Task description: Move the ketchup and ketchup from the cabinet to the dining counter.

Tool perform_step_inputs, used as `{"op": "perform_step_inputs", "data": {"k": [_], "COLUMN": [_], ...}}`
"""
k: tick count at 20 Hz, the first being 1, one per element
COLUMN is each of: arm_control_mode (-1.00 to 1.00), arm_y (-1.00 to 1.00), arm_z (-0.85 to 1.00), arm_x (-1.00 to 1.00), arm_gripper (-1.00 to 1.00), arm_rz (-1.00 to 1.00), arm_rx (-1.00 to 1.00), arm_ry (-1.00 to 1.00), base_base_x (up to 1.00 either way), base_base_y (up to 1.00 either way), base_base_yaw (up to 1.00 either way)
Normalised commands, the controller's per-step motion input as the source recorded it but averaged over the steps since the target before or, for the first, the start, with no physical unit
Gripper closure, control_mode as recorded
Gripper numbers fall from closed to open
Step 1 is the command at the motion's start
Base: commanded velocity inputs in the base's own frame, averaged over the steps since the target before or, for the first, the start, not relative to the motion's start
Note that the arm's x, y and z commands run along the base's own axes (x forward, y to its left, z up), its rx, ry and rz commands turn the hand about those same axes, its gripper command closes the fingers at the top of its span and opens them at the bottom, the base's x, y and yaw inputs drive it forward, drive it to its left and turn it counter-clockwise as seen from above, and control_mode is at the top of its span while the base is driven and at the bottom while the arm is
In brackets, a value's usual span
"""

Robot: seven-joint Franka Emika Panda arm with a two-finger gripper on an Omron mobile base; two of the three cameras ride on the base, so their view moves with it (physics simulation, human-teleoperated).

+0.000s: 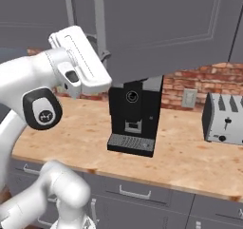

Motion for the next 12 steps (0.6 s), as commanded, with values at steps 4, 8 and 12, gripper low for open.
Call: {"op": "perform_step_inputs", "data": {"k": [4, 8, 12], "arm_control_mode": [-1.00, -1.00, -1.00], "arm_y": [-0.67, 0.01, 0.51], "arm_z": [-0.24, -0.19, -0.12], "arm_x": [-1.00, -1.00, -1.00], "arm_gripper": [-1.00, -1.00, -1.00], "arm_rz": [-0.04, -0.04, -0.04], "arm_rx": [0.12, 0.03, 0.00], "arm_ry": [-0.01, -0.03, -0.08], "base_base_x": [0.00, 0.00, 0.00], "base_base_y": [0.00, 0.00, 0.00], "base_base_yaw": [0.00, 0.00, 0.00]}}
